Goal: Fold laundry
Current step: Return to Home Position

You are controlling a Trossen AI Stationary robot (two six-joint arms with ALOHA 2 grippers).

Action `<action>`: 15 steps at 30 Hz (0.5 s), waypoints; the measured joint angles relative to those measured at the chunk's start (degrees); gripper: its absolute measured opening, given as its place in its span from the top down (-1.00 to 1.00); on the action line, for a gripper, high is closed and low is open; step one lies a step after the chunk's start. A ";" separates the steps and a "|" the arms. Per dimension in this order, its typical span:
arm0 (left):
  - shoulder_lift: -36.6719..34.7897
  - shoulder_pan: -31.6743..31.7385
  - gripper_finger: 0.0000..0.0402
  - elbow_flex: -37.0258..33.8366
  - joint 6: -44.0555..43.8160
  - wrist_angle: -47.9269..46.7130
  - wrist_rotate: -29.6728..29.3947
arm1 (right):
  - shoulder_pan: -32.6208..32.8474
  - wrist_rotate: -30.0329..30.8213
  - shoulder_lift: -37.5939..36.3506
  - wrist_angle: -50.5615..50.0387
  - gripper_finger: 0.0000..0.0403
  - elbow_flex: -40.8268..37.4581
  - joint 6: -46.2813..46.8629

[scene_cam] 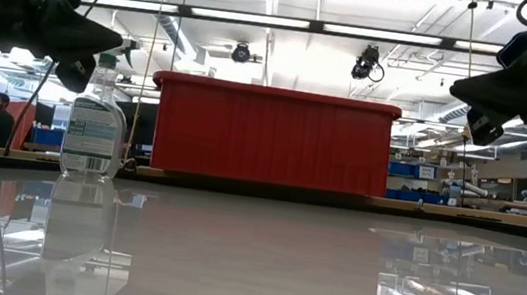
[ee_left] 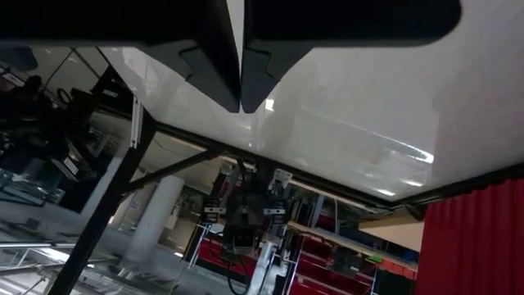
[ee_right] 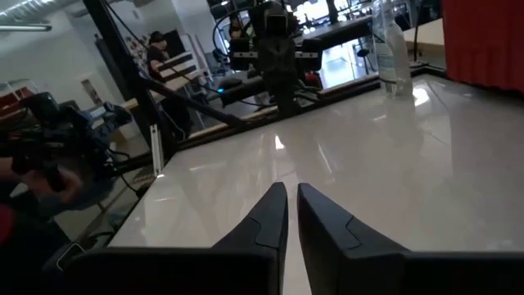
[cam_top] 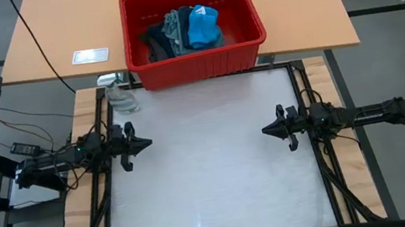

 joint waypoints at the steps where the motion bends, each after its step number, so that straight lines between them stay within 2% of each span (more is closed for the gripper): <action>1: 0.00 0.00 0.90 0.00 -0.02 0.00 0.00 | 0.00 -0.06 0.00 -0.04 0.81 0.00 -0.02; 15: 0.00 0.02 0.88 -0.02 -0.01 -0.04 -0.04 | 0.00 -0.14 0.00 0.08 0.81 0.00 -0.08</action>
